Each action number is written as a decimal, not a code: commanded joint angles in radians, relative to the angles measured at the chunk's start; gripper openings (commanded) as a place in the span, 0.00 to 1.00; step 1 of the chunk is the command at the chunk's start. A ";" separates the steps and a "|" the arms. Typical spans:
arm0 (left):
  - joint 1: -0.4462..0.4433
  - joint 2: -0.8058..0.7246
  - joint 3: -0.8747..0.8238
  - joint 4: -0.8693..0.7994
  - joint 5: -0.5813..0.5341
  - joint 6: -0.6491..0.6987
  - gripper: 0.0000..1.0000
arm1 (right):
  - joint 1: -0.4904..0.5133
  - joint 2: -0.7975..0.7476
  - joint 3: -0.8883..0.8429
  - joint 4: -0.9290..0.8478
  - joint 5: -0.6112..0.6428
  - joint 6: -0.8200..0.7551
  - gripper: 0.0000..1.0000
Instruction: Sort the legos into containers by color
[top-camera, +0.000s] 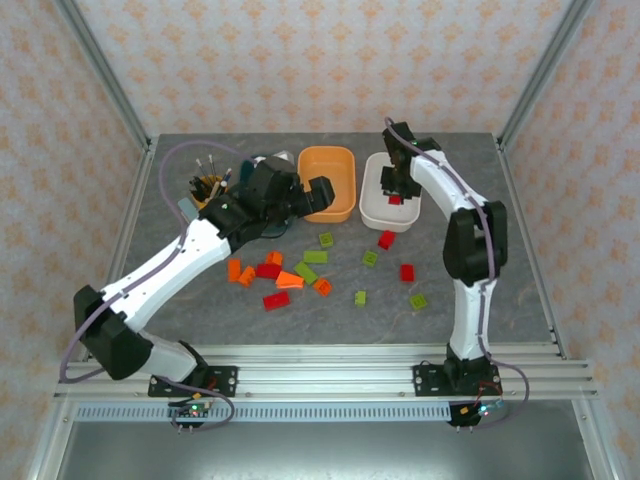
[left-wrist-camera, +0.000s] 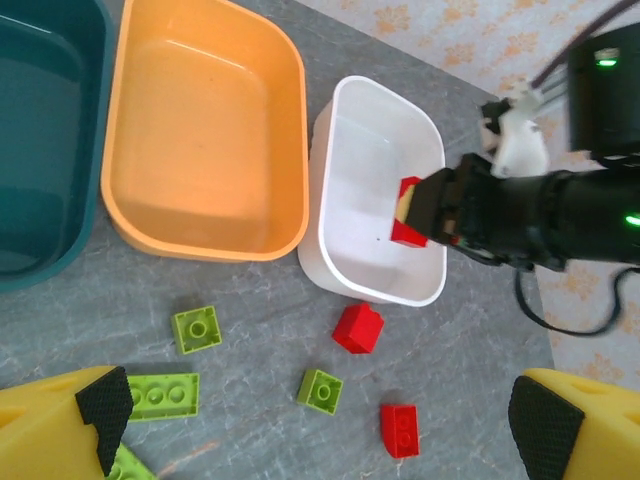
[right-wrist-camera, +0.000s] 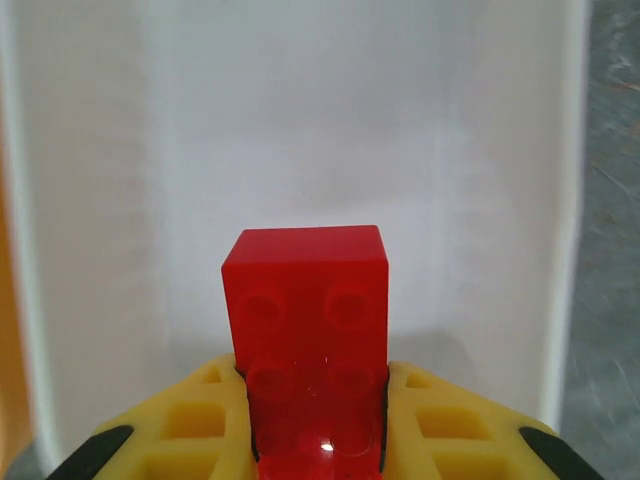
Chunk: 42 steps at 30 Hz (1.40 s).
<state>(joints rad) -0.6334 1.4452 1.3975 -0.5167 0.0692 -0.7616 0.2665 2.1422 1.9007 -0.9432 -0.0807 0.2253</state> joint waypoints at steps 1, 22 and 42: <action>0.005 0.051 0.073 0.004 0.044 0.010 1.00 | -0.012 0.132 0.177 -0.118 -0.018 0.024 0.25; 0.009 -0.088 0.021 -0.284 -0.114 -0.055 1.00 | 0.081 -0.232 0.036 0.013 -0.053 0.015 0.61; 0.190 -0.120 -0.392 -0.470 -0.110 0.193 0.77 | 0.460 -0.940 -1.080 0.821 -0.356 0.039 0.63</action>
<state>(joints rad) -0.4492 1.2850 1.0096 -0.9863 -0.0547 -0.7044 0.6926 1.2350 0.8509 -0.2981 -0.3977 0.2523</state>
